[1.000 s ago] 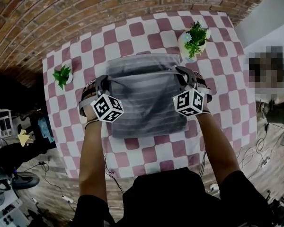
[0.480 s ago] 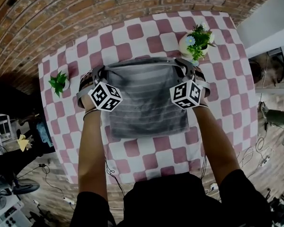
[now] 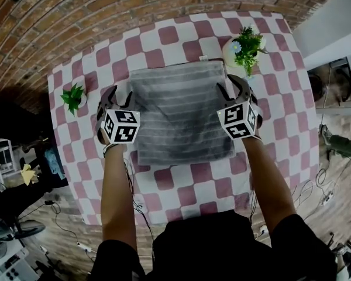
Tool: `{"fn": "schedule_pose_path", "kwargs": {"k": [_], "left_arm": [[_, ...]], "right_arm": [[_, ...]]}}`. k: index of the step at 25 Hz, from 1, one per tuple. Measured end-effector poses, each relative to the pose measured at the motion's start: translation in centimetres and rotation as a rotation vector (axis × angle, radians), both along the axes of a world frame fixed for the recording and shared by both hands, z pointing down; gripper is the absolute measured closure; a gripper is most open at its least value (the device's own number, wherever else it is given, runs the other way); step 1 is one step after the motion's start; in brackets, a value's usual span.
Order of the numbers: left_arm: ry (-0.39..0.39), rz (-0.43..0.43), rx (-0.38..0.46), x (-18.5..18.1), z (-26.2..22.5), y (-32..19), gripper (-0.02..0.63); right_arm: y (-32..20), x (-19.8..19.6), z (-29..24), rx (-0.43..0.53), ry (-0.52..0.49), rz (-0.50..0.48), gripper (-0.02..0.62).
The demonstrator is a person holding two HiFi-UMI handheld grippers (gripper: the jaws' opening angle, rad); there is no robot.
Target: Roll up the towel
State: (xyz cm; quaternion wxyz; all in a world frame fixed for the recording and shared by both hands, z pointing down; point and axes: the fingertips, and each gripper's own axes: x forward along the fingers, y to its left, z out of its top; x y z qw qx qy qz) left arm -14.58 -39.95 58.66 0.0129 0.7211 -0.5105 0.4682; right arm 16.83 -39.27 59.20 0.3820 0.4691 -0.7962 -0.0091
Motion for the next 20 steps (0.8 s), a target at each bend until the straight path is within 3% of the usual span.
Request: {"fn": "schedule_pose_path", "kwargs": {"k": [4,11,17,20], "left_arm": [[0.202,-0.012,-0.054,-0.3,-1.0,5.1,0.379],[0.423,-0.034,-0.185,0.4,-0.2,16.6,0.397],[0.546,-0.100,-0.307,0.9,2.2,24.0,0.410],[0.577,-0.084,-0.328,0.9,2.6,25.8,0.410]], "right_arm": [[4.6,-0.2,-1.7,-0.023,-0.083,-0.028,0.446],[13.8,0.2,-2.5,-0.115,-0.136,-0.034,0.443],[21.1,1.5,0.4,-0.279,-0.219,0.014,0.443],[24.0,1.9,1.5,-0.326,-0.221,0.035,0.442]]}}
